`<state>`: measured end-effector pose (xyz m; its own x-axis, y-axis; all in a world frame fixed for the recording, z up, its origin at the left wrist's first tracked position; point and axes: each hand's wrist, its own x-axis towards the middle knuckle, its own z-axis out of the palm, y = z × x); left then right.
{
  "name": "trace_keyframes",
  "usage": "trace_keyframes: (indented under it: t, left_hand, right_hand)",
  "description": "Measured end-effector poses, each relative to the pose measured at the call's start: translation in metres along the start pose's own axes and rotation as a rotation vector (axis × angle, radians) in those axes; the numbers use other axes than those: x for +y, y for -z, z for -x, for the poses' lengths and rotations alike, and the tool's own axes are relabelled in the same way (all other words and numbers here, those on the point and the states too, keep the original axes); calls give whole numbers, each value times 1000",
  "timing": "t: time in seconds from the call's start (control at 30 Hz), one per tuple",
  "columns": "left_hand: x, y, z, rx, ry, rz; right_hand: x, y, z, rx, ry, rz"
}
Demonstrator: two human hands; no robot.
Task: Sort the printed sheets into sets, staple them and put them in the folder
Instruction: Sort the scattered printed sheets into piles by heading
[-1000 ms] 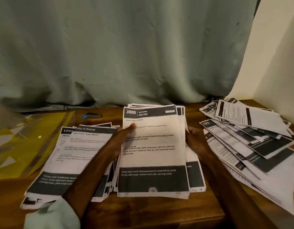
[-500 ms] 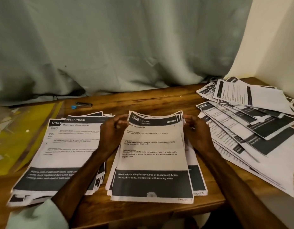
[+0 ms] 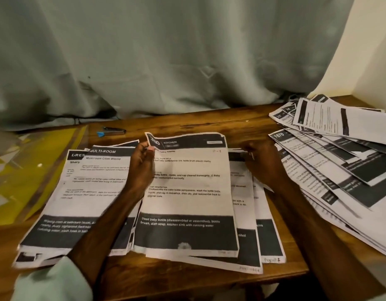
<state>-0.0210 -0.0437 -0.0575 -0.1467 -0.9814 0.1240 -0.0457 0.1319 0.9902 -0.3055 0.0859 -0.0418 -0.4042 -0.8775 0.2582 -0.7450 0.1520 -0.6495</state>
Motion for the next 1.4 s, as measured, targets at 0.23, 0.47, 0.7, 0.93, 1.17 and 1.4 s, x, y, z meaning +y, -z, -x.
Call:
trace_keyframes:
  t: [0.23,0.47,0.7,0.93,1.17,1.4]
  left_hand:
    - [-3,4,-16,120,132,171]
    - [-2,-3,-11,75,62,-21]
    - [-5,-3,-8,3,25,-107]
    - [-2,-5,-5,0,4,-124]
    - [-2,-6,-4,-6,-2,-119]
    - [-3,-5,-5,-7,-7,-109]
  right_hand:
    - [8,-3,6,-101,-42,131]
    - [17,-1,6,-181,-1,199]
    - [20,-4,5,-214,56,287]
    - [15,-6,9,-63,21,127]
    - [13,-3,10,-33,40,15]
    - [11,-3,9,-19,-60,-279]
